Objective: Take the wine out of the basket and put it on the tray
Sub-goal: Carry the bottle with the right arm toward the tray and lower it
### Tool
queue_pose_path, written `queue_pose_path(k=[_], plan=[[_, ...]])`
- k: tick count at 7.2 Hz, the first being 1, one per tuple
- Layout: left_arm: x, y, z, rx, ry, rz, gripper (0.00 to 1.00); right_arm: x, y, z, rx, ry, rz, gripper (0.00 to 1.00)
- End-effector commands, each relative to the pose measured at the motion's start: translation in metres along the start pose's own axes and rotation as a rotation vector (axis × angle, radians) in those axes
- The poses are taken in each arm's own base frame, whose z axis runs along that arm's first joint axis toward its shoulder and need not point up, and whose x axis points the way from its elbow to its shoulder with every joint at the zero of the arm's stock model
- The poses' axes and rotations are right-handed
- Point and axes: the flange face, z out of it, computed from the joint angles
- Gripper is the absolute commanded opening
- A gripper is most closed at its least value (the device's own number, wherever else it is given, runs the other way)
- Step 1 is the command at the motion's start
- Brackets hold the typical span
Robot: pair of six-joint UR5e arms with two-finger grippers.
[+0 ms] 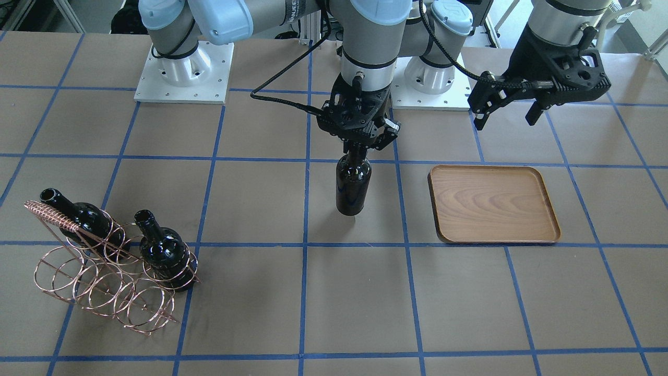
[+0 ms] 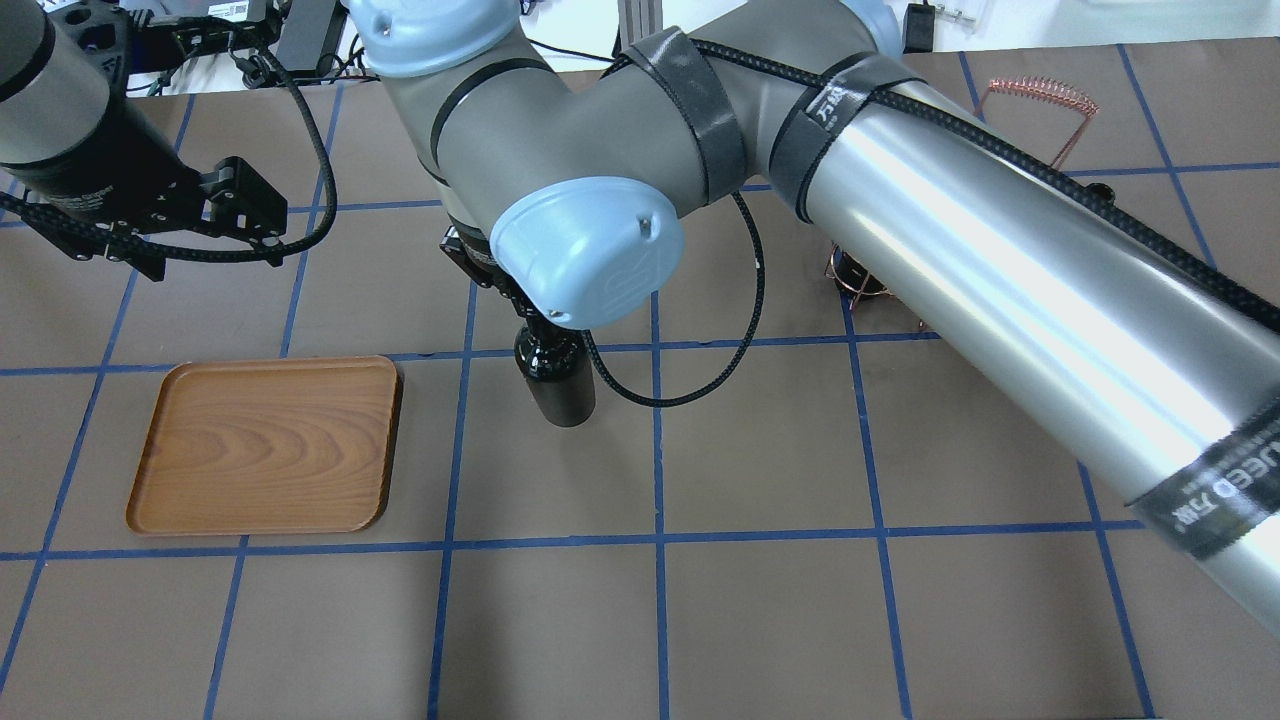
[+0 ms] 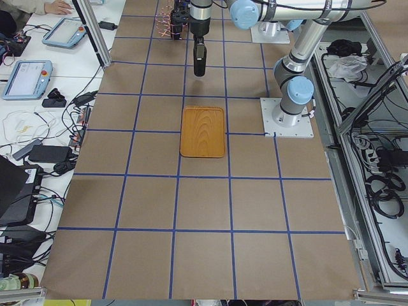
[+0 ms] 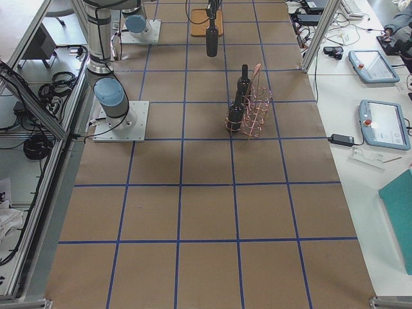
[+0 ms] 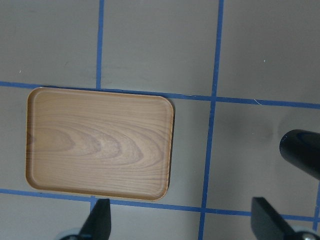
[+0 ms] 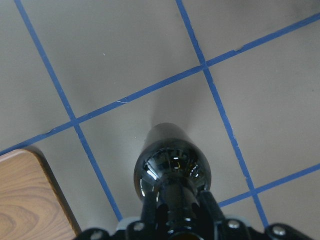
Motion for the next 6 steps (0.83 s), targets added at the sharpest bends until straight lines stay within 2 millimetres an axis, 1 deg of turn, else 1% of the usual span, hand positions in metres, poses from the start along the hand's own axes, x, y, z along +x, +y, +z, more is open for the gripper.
queue_pose_path(k=[1, 3, 4, 5, 6], plan=[[-0.003, 0.000, 0.001, -0.005, -0.001, -0.008, 1.00, 0.000, 0.006, 0.012, -0.032, 0.002, -0.005, 0.00], [-0.004, 0.000, 0.002, -0.005, -0.001, -0.009, 1.00, 0.000, 0.008, 0.017, -0.037, 0.009, -0.005, 0.02], [-0.004, -0.001, 0.001, -0.002, -0.003, -0.009, 1.00, -0.003, 0.011, 0.016, -0.027, -0.002, -0.012, 0.03], [-0.004, -0.001, 0.000, 0.000, -0.001, -0.009, 1.00, -0.006, 0.013, 0.024, -0.030, 0.001, -0.015, 0.05], [-0.004, -0.001, 0.001, -0.002, 0.000, -0.011, 1.00, -0.007, 0.014, 0.024, -0.022, 0.003, -0.019, 0.05]])
